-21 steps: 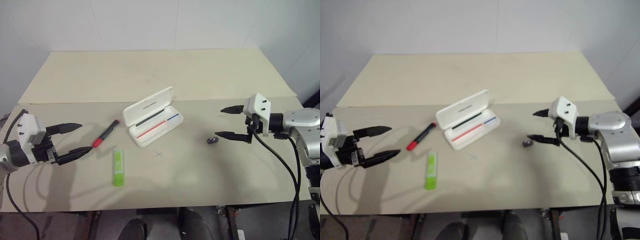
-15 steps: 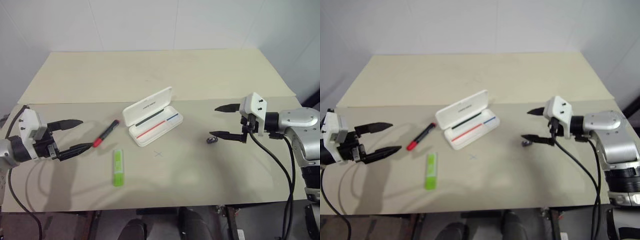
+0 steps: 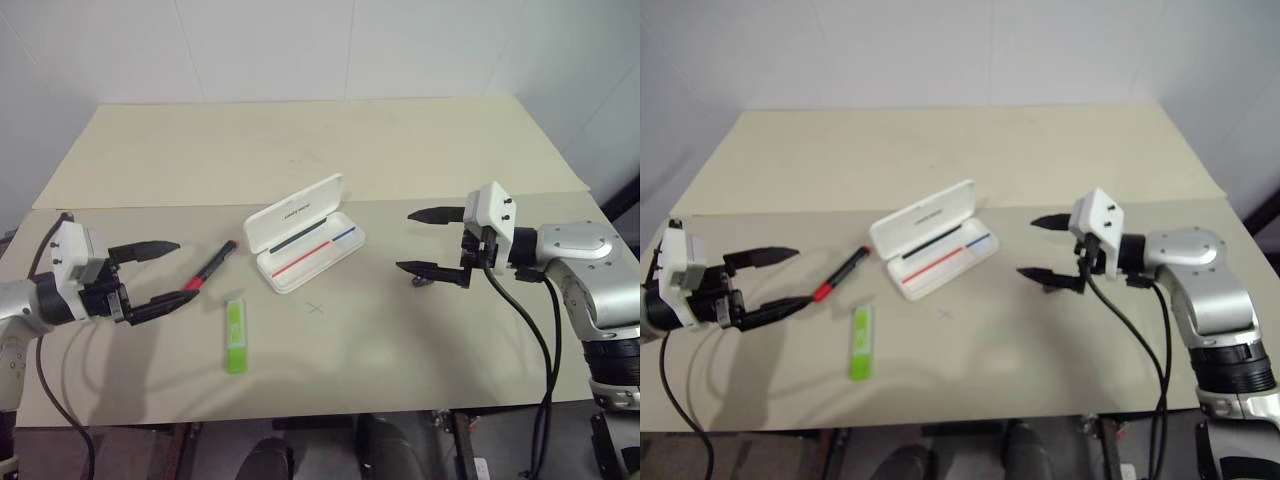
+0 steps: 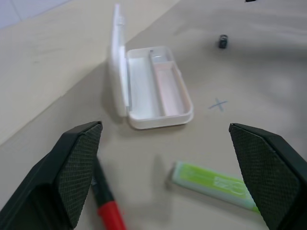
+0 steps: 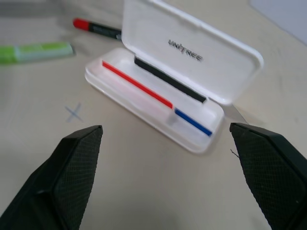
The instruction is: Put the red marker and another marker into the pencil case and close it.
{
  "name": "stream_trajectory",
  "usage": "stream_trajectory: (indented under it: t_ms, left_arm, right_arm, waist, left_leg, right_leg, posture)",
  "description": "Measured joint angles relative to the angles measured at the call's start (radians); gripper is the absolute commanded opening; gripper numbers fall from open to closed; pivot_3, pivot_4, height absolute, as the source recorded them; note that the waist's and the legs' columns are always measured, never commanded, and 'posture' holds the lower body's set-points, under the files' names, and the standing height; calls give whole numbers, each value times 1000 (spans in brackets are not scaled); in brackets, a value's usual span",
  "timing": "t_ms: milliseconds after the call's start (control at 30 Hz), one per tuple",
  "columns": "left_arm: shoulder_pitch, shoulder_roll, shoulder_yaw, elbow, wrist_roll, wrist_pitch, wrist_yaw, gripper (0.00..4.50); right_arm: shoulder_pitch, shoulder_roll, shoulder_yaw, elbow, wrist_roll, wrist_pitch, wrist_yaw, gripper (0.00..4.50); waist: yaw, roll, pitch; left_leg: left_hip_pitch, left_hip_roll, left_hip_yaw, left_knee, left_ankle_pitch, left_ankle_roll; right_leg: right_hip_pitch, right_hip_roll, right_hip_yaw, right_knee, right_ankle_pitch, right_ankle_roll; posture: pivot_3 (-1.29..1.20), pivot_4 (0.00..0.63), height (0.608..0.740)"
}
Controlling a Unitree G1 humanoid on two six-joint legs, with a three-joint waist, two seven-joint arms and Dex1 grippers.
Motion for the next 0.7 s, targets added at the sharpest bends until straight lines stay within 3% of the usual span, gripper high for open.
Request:
stream_trajectory:
  t_ms: [400,700]
  left_arm:
    - [8,-4,-117,-124,29,18,40,4483]
    - [-145,-43,-310,-122,116,92,150,4483]
  right_arm:
    - [24,-8,-6,-31,17,42,-37,4500]
    - [83,12,9,-72,14,42,-55,4500]
  waist:
    - [0,0,0]
    - [4,-1,0]
  left_leg:
    - [1,0,5,2,-2,3]
    - [1,-1,6,3,-3,3]
  right_leg:
    - [0,0,4,0,1,1]
    - [0,0,6,0,2,3]
  posture:
    - [0,150,740]
    - [0,150,740]
